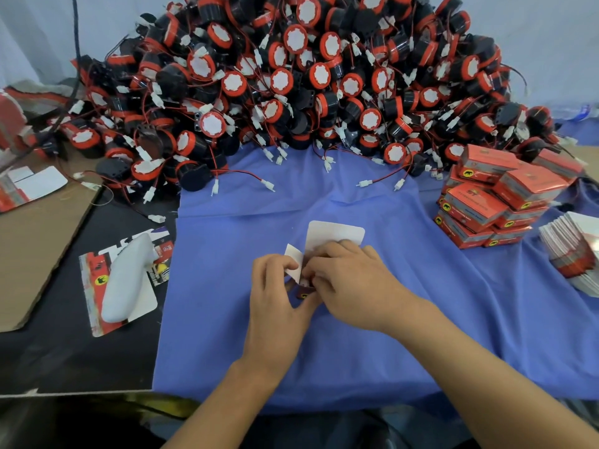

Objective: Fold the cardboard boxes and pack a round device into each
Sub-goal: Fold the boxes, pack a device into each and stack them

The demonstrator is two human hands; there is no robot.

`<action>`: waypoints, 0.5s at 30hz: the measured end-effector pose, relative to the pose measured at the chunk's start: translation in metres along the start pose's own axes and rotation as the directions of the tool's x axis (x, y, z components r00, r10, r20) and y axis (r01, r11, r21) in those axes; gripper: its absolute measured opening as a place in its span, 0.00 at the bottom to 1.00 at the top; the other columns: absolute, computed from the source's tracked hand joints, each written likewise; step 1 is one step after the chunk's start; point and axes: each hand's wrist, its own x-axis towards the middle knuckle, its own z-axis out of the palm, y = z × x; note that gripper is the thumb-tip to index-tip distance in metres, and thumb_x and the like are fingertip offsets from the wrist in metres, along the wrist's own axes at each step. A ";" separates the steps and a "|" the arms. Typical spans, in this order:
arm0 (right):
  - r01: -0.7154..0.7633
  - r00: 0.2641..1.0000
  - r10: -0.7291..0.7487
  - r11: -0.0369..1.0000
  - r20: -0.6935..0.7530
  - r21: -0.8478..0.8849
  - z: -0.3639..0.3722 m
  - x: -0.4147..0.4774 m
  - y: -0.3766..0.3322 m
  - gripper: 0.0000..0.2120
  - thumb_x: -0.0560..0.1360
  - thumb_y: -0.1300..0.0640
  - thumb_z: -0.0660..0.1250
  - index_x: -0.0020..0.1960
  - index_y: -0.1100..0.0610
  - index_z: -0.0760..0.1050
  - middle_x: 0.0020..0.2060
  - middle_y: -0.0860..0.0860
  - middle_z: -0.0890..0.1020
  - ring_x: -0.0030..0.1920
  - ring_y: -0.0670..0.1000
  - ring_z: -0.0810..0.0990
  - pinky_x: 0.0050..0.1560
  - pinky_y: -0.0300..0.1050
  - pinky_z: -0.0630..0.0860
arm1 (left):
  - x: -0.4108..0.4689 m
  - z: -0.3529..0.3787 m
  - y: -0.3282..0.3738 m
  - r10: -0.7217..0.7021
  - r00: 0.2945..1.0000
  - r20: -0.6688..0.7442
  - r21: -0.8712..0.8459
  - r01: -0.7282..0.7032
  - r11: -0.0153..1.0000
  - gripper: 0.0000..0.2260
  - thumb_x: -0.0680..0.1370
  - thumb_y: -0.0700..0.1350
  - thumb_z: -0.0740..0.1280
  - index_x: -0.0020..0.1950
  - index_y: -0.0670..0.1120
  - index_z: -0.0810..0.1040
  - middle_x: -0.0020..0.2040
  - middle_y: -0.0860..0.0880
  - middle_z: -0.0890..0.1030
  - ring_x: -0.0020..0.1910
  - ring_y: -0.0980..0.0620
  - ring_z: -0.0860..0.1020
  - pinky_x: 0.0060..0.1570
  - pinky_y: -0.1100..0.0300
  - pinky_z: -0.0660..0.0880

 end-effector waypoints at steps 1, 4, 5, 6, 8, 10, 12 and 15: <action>0.027 1.000 -0.027 0.999 -0.001 -0.042 0.000 -0.001 0.000 0.15 0.83 0.51 0.55 0.62 0.41 0.78 0.63 0.40 0.74 0.65 0.49 0.68 0.56 0.44 0.59 | 0.000 0.000 0.000 0.014 1.000 -0.002 -0.016 -0.014 1.000 0.28 0.70 0.34 0.78 0.53 0.62 0.69 0.57 0.60 0.69 0.54 0.60 0.77 0.51 0.74 0.74; 0.035 0.999 -0.038 0.996 -0.036 -0.079 0.001 -0.002 -0.003 0.15 0.82 0.51 0.54 0.61 0.43 0.77 0.60 0.41 0.75 0.64 0.49 0.70 0.62 0.45 0.62 | -0.001 0.000 0.001 0.048 0.999 0.006 -0.034 -0.048 0.998 0.24 0.71 0.33 0.77 0.55 0.55 0.71 0.59 0.60 0.68 0.53 0.61 0.77 0.52 0.75 0.74; 0.022 0.998 -0.024 0.999 -0.053 -0.048 0.000 -0.003 -0.003 0.13 0.81 0.53 0.55 0.60 0.45 0.75 0.58 0.41 0.76 0.62 0.49 0.71 0.59 0.44 0.63 | -0.001 0.000 0.000 0.048 0.999 0.012 -0.036 -0.047 0.998 0.24 0.71 0.34 0.78 0.55 0.54 0.71 0.59 0.60 0.67 0.54 0.62 0.77 0.52 0.75 0.74; 0.014 0.998 -0.016 1.000 -0.063 -0.018 -0.001 -0.003 -0.002 0.12 0.80 0.54 0.56 0.58 0.45 0.74 0.56 0.41 0.77 0.60 0.49 0.72 0.55 0.44 0.62 | -0.001 0.000 0.000 0.048 0.999 0.017 -0.035 -0.048 0.998 0.24 0.70 0.34 0.79 0.55 0.54 0.71 0.59 0.59 0.67 0.54 0.62 0.78 0.52 0.75 0.74; 0.005 0.999 -0.004 1.000 -0.054 0.017 -0.003 -0.004 0.000 0.11 0.79 0.55 0.56 0.56 0.45 0.74 0.55 0.40 0.78 0.59 0.49 0.72 0.51 0.45 0.62 | -0.001 0.000 -0.001 0.050 0.999 0.018 -0.022 -0.049 0.999 0.25 0.70 0.35 0.80 0.55 0.54 0.71 0.58 0.57 0.67 0.54 0.62 0.77 0.52 0.75 0.74; 0.004 1.000 -0.004 1.000 -0.020 0.013 -0.004 -0.005 0.002 0.13 0.80 0.55 0.56 0.58 0.43 0.76 0.59 0.39 0.77 0.61 0.47 0.71 0.51 0.46 0.62 | -0.001 0.000 -0.003 0.058 0.998 0.014 -0.001 -0.058 0.998 0.26 0.69 0.36 0.81 0.55 0.56 0.70 0.57 0.55 0.67 0.54 0.63 0.77 0.52 0.75 0.73; 0.005 1.000 -0.005 1.000 0.008 -0.008 -0.004 -0.005 0.002 0.15 0.80 0.53 0.56 0.60 0.42 0.77 0.62 0.37 0.76 0.64 0.46 0.69 0.50 0.45 0.59 | -0.001 0.000 -0.003 0.074 0.997 0.017 -0.003 -0.074 0.997 0.25 0.70 0.37 0.80 0.55 0.55 0.71 0.57 0.56 0.67 0.54 0.63 0.77 0.52 0.75 0.73; 0.007 1.000 -0.006 0.998 0.017 -0.054 -0.001 -0.004 0.000 0.16 0.81 0.47 0.55 0.61 0.40 0.79 0.63 0.38 0.74 0.64 0.46 0.68 0.52 0.42 0.55 | -0.001 -0.001 -0.003 0.095 0.995 0.030 -0.016 -0.095 0.995 0.21 0.71 0.38 0.76 0.56 0.55 0.72 0.61 0.60 0.66 0.54 0.63 0.77 0.52 0.75 0.73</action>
